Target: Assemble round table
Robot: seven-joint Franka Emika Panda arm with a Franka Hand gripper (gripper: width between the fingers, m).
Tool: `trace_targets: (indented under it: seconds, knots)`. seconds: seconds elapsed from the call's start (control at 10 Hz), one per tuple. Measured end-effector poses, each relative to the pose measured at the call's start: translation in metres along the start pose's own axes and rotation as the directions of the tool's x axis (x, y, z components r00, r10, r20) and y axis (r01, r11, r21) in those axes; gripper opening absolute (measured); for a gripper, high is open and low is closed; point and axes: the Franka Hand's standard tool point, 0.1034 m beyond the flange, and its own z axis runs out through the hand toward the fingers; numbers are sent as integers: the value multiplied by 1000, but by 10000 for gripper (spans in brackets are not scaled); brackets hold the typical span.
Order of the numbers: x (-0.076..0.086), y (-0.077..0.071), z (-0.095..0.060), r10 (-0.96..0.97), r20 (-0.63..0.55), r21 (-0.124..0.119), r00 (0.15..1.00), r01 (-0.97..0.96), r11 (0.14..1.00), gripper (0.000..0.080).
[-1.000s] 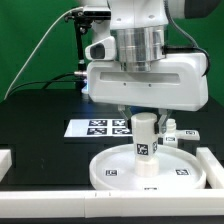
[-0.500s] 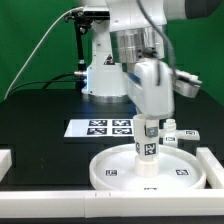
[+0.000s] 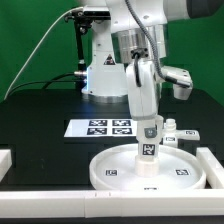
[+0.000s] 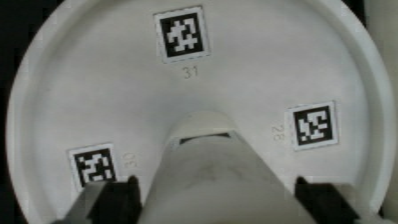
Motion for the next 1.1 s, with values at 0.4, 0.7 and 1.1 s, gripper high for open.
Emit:
trace_targets:
  seconds: [0.4,0.7,1.1]
  knots:
    - [3,-1,-2,-570,13,-25,821,570,821,645]
    - [5,-1,-2,-790,10,-40,613,790,612,649]
    - [0,-2,-1,-999,31,-74,26,997,24,649]
